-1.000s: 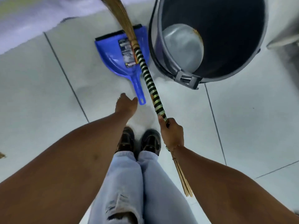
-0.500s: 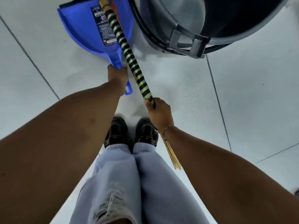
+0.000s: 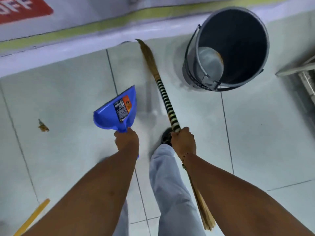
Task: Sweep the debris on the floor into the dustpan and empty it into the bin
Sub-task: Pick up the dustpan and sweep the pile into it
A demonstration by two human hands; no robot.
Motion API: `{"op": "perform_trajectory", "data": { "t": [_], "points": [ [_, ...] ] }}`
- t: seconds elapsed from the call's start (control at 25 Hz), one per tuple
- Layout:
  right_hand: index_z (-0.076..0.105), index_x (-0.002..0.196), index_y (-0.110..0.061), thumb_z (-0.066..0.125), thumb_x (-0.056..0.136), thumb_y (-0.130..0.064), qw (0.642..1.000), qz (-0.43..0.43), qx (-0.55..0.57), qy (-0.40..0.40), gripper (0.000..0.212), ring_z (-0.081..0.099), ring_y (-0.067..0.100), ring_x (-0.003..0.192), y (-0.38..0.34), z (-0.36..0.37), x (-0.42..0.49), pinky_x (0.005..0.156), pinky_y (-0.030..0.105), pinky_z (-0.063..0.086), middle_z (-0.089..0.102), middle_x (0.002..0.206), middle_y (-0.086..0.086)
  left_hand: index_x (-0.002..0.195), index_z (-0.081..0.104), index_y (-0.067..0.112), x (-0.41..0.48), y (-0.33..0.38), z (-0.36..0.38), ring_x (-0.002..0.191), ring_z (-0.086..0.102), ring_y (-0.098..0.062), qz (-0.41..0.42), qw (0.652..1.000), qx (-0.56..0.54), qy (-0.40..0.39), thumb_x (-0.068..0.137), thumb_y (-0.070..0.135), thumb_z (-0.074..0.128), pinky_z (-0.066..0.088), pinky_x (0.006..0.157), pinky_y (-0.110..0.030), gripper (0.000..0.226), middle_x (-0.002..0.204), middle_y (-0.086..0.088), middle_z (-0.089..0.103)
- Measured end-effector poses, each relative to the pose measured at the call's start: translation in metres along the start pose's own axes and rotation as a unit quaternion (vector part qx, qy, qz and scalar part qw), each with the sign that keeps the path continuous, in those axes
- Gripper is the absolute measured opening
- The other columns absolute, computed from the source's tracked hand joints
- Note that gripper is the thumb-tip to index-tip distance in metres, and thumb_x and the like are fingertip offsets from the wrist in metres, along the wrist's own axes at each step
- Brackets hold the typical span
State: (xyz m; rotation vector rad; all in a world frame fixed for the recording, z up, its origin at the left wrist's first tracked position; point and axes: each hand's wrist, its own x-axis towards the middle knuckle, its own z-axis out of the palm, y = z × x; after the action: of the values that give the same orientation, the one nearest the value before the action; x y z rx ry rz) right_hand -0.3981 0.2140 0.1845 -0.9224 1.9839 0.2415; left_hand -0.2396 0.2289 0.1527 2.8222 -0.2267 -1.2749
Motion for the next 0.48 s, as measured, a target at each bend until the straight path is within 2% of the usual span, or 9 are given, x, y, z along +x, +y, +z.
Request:
{"op": "perform_trajectory", "data": {
  "t": [0.08,0.16,0.24,0.32,0.48],
  "points": [
    [0.048,0.109,-0.005,0.049,0.091,-0.042,0.999,-0.028,0.013,0.034,0.041,0.063,0.038,0.097,-0.007,0.016,-0.032,0.081,0.044,0.053,0.065,0.109,0.018,0.131,0.039,-0.004,0.006,-0.017,-0.03,0.125,0.041,-0.04,0.02,0.996,0.084,0.015,0.099,0.024,0.034,0.032,0.106,-0.045,0.044,0.135,-0.025,0.044],
    [0.045,0.116,-0.007,0.044,0.091,-0.051,0.997,-0.063,-0.007,0.045,0.05,0.063,0.039,0.094,-0.019,0.041,-0.058,0.077,0.043,0.051,0.065,0.108,0.019,0.128,0.043,-0.006,0.015,-0.031,-0.062,0.123,0.042,-0.04,0.022,0.995,0.094,0.032,0.099,0.025,0.033,0.034,0.104,-0.047,0.043,0.132,-0.026,0.045],
    [0.046,0.119,-0.006,0.039,0.094,-0.051,0.992,-0.099,-0.066,0.037,0.052,0.062,0.039,0.096,-0.036,0.077,-0.082,0.075,0.039,0.049,0.064,0.108,0.02,0.127,0.043,-0.003,0.029,-0.052,-0.1,0.121,0.044,-0.04,0.025,0.999,0.036,0.031,0.098,0.026,0.039,0.037,0.101,-0.047,0.042,0.132,-0.025,0.044],
    [0.051,0.115,-0.003,0.04,0.095,-0.046,0.988,-0.12,-0.096,0.015,0.048,0.06,0.039,0.098,-0.06,0.13,-0.114,0.078,0.039,0.048,0.063,0.11,0.02,0.124,0.045,-0.002,0.057,-0.089,-0.147,0.118,0.048,-0.042,0.064,0.997,-0.024,0.02,0.095,0.021,0.046,0.04,0.099,-0.048,0.037,0.129,-0.025,0.046],
    [0.05,0.116,0.003,0.049,0.093,-0.028,0.979,-0.153,-0.129,0.039,0.038,0.056,0.042,0.108,-0.106,0.236,-0.158,0.089,0.045,0.045,0.053,0.121,0.023,0.112,0.048,-0.007,0.12,-0.177,-0.23,0.105,0.054,-0.044,0.177,0.98,-0.085,-0.018,0.084,-0.002,0.053,0.044,0.087,-0.047,0.029,0.111,-0.028,0.056]
  ]
}}
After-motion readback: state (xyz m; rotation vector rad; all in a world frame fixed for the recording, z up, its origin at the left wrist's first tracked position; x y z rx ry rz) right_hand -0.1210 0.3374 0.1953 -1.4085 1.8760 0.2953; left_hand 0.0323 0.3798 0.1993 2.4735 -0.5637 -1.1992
